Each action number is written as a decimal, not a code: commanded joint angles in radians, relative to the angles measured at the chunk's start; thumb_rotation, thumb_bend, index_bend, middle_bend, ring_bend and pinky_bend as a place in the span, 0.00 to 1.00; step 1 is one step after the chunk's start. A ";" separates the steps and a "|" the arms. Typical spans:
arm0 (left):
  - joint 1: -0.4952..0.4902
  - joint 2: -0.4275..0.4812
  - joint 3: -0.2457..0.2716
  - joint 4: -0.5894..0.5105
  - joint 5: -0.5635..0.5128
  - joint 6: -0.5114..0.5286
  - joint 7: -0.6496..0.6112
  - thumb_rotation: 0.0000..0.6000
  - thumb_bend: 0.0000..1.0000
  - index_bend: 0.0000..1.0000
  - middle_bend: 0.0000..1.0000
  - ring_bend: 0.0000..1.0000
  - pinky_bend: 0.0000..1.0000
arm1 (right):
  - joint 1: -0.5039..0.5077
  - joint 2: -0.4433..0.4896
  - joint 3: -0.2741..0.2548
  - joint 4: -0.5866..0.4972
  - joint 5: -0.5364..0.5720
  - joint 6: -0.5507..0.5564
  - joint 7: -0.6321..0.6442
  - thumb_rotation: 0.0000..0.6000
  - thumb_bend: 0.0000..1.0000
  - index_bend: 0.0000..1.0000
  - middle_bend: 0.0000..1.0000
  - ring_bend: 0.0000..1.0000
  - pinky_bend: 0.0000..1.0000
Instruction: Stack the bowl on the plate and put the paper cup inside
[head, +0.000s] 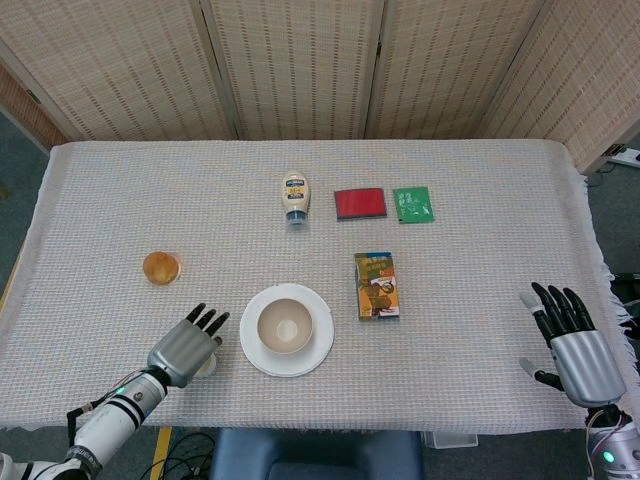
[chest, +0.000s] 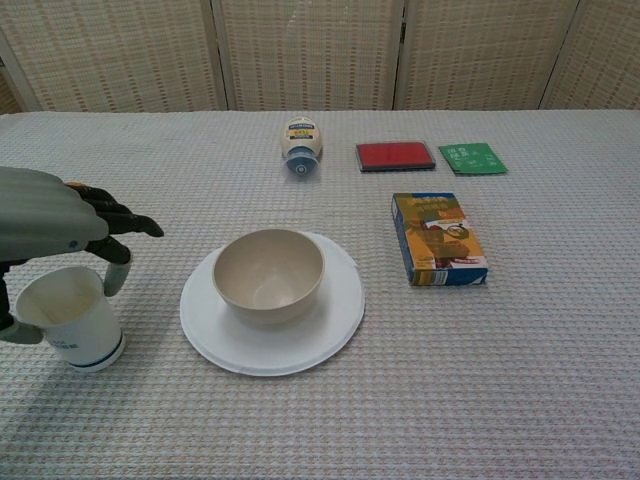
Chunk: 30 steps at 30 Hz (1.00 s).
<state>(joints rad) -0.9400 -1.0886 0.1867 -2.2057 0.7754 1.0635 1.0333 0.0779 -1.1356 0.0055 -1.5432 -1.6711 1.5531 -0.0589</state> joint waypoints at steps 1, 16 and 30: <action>-0.001 0.004 0.002 -0.008 0.006 0.009 0.003 1.00 0.23 0.45 0.00 0.00 0.06 | 0.000 0.000 0.000 0.000 0.001 -0.001 0.000 1.00 0.13 0.08 0.00 0.00 0.00; -0.110 0.009 -0.077 -0.094 -0.109 0.061 0.087 1.00 0.23 0.45 0.00 0.00 0.06 | -0.001 0.007 0.003 0.000 0.006 0.001 0.017 1.00 0.13 0.08 0.00 0.00 0.00; -0.242 -0.007 -0.195 -0.150 -0.248 0.140 0.138 1.00 0.23 0.46 0.00 0.00 0.06 | -0.003 0.013 0.004 0.000 0.009 0.003 0.029 1.00 0.13 0.08 0.00 0.00 0.00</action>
<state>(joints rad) -1.1730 -1.0888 -0.0005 -2.3533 0.5364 1.1980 1.1664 0.0751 -1.1229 0.0093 -1.5436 -1.6627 1.5565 -0.0303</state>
